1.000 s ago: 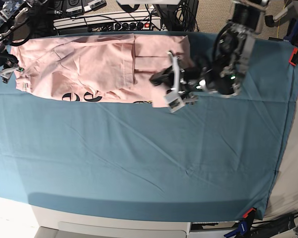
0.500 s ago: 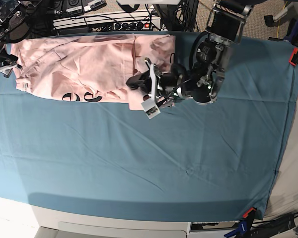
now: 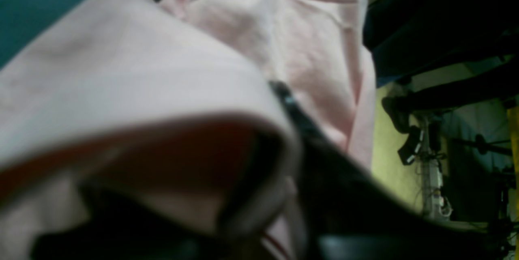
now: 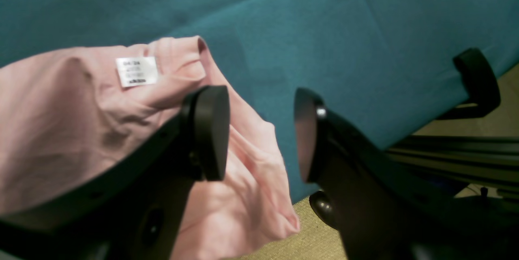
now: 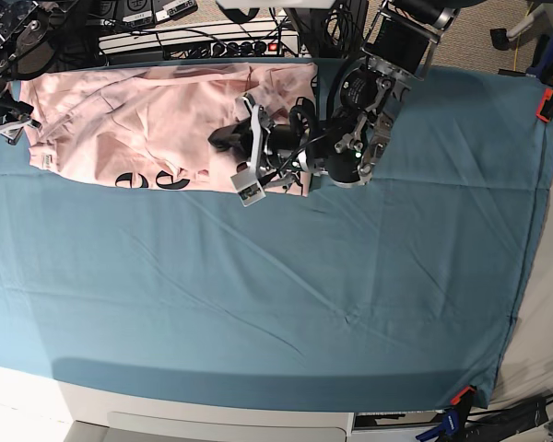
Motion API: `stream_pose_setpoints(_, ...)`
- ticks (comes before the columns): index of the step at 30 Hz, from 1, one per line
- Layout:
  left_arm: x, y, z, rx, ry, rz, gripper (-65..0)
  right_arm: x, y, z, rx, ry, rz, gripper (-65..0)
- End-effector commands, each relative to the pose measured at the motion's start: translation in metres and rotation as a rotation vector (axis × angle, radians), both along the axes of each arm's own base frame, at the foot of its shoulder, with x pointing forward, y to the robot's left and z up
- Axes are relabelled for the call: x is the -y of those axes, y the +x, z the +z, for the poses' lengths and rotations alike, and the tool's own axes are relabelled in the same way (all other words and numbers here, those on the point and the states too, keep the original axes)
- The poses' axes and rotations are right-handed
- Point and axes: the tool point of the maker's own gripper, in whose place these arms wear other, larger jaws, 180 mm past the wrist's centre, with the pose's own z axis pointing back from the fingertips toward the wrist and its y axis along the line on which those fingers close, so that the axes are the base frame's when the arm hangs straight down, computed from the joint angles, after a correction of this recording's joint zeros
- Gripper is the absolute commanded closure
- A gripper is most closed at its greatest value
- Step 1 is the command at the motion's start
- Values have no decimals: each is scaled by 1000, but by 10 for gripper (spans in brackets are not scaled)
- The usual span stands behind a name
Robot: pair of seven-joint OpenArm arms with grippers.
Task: Fold the T-shirt properly
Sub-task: 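Fold the hem end toward the collar with the left gripper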
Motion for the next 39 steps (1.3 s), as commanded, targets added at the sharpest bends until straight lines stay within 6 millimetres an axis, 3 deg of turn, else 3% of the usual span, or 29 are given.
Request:
stream_pose_setpoints(1,11,8,23,37,-75,5,-197,6,10,18,53,-35,16,-264)
stream_pose_setpoints(4,18,7,28,36,-95,3,-280,3,13,19,73,-17,24,-264)
stream_pose_setpoints(12,43,6,45,54,-144,1,-279,3,13,19,73,-15,24,-264)
stream_pose_setpoints(24,63,5,67,50,-219,-5,-279,0,16,20,94,1,32,-264)
stream_pose_setpoints(30,67,5,108,45,-343,-88,-279,-1,20,22,111,6,38,-264)
stream_pose_setpoints(34,65,13,123,112,-309,-144,-279,-1,22,24,123,4,39,-264)
stream_pose_setpoints(36,63,19,123,146,-267,-152,-229,-1,22,24,121,4,38,-264)
stream_pose_setpoints(39,55,31,110,194,-178,-138,-29,-1,22,24,118,1,37,-264)
